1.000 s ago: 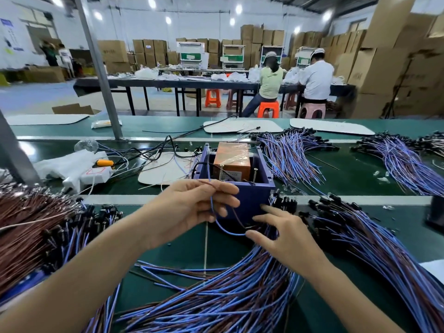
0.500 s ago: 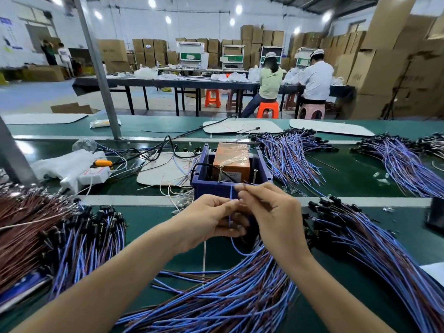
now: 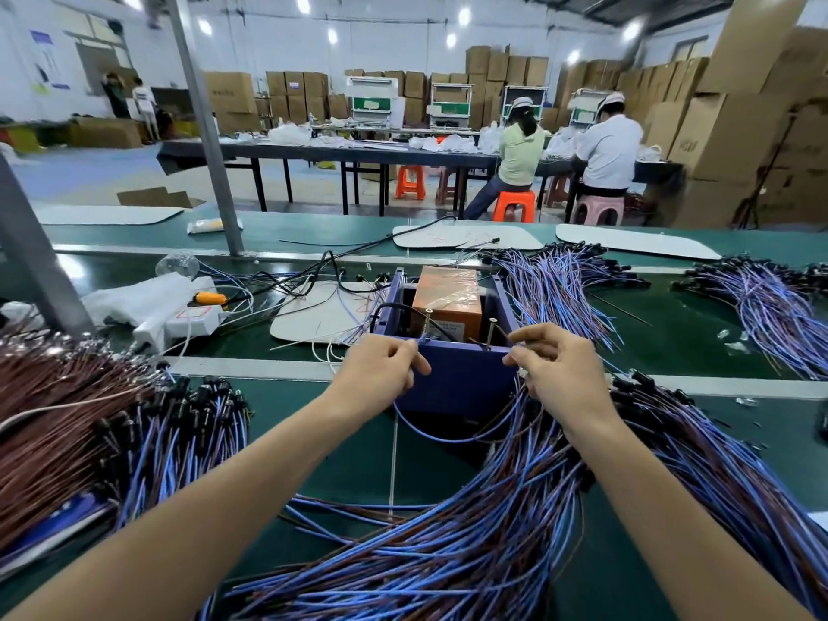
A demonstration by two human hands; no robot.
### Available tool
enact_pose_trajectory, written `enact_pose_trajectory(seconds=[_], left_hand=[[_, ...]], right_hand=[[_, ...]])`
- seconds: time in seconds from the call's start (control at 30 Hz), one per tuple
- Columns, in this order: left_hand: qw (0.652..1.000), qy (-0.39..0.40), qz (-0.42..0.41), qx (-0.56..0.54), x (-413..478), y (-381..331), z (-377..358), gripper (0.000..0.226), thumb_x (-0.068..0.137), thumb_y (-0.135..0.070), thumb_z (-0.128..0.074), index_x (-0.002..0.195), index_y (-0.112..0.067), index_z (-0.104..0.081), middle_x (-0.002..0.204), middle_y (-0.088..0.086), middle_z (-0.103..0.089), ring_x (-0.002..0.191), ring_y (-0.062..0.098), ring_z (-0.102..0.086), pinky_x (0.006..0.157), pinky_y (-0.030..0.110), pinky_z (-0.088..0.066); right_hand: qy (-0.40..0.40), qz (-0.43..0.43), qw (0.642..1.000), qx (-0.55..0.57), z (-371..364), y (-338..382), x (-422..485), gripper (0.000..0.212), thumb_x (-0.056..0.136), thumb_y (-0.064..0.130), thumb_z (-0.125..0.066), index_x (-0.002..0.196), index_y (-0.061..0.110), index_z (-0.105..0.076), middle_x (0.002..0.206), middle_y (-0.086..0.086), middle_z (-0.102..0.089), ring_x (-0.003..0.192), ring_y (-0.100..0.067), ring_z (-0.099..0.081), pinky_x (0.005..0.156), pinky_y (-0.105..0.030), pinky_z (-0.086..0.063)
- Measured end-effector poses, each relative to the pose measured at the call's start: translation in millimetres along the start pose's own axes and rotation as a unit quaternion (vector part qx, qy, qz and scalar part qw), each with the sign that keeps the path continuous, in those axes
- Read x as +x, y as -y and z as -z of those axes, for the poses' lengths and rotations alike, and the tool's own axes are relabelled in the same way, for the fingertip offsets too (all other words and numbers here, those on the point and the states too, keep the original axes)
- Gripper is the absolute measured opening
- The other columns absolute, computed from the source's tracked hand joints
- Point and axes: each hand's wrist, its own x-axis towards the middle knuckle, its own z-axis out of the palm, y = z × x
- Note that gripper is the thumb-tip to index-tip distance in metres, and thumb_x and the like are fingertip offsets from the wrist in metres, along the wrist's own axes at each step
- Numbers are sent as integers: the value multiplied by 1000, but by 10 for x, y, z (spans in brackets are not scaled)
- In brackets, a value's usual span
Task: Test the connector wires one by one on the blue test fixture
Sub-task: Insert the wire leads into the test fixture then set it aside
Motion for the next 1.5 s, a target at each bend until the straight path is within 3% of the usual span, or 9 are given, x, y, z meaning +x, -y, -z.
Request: enact_pose_trajectory(seconds=[0.33, 0.67, 0.9, 1.03, 1.13, 1.23, 1.33, 1.4, 1.5], left_hand=[[1000, 10, 26, -14, 63, 39, 43, 43, 101, -19, -39, 70, -9, -67, 44, -6, -47, 36, 6, -38, 43, 17, -33], [999, 39, 21, -16, 18, -33, 43, 40, 101, -15, -38, 77, -5, -68, 47, -2, -47, 34, 7, -34, 39, 19, -29], [998, 52, 28, -23, 7, -52, 52, 40, 103, -19, -38, 81, -4, -68, 48, -2, -47, 35, 7, -34, 39, 17, -30], [997, 65, 26, -36, -47, -53, 66, 39, 102, -20, -40, 78, -8, -68, 49, -4, -51, 41, 8, -41, 41, 18, -34], [994, 98, 4, -43, -201, -40, 107, 36, 102, -19, -41, 83, -11, -71, 62, -2, -59, 51, 6, -54, 45, 17, -41], [987, 142, -69, 20, -456, -39, 192, 29, 99, -18, -47, 87, -24, -73, 83, -1, -67, 73, 6, -62, 62, 20, -51], [956, 186, -187, 129, -770, -45, 344, 23, 95, -20, -56, 92, -36, -72, 92, -14, -62, 81, 4, -59, 73, 17, -45], [925, 263, -215, 170, -966, -97, 507, 24, 94, -18, -58, 100, -38, -70, 98, -18, -60, 85, 7, -60, 75, 22, -48], [894, 349, -211, 183, -1088, -119, 763, 44, 88, 1, -53, 110, -33, -69, 110, -13, -62, 97, 13, -62, 80, 23, -49]], right_hand=[[25, 8, 1000, 12, 26, 10, -28, 16, 88, 4, -63, 82, 18, -70, 57, 0, -64, 41, -5, -45, 53, -27, -37], [28, -3, 999, 30, 33, -50, -45, 14, 89, 6, -63, 85, 16, -71, 51, 4, -61, 41, -2, -45, 46, -18, -38], [27, -5, 999, 32, 36, -34, -54, 14, 90, 6, -62, 86, 16, -71, 53, 3, -62, 44, -10, -44, 48, -23, -39], [14, -4, 999, 51, -6, 6, -168, 15, 91, 7, -61, 87, 18, -70, 56, 2, -64, 43, -6, -45, 45, -18, -39], [21, -6, 997, 73, -66, 7, -375, 16, 91, 7, -60, 85, 19, -70, 60, 1, -69, 44, -3, -49, 45, -14, -41], [73, 15, 995, 68, -154, 19, -661, 14, 90, 9, -62, 86, 19, -70, 67, 1, -72, 59, -2, -63, 59, -14, -47], [156, 41, 986, 28, -221, 57, -892, 13, 89, 11, -64, 87, 20, -72, 75, 5, -74, 73, -7, -68, 71, -20, -52], [230, 60, 970, -45, -252, 62, -1000, 12, 88, 18, -64, 87, 23, -74, 79, 11, -73, 76, -3, -66, 73, -18, -51], [319, 94, 935, -125, -224, 91, -1124, 17, 85, 40, -63, 91, 28, -74, 85, 18, -70, 85, 6, -60, 76, -12, -43]])
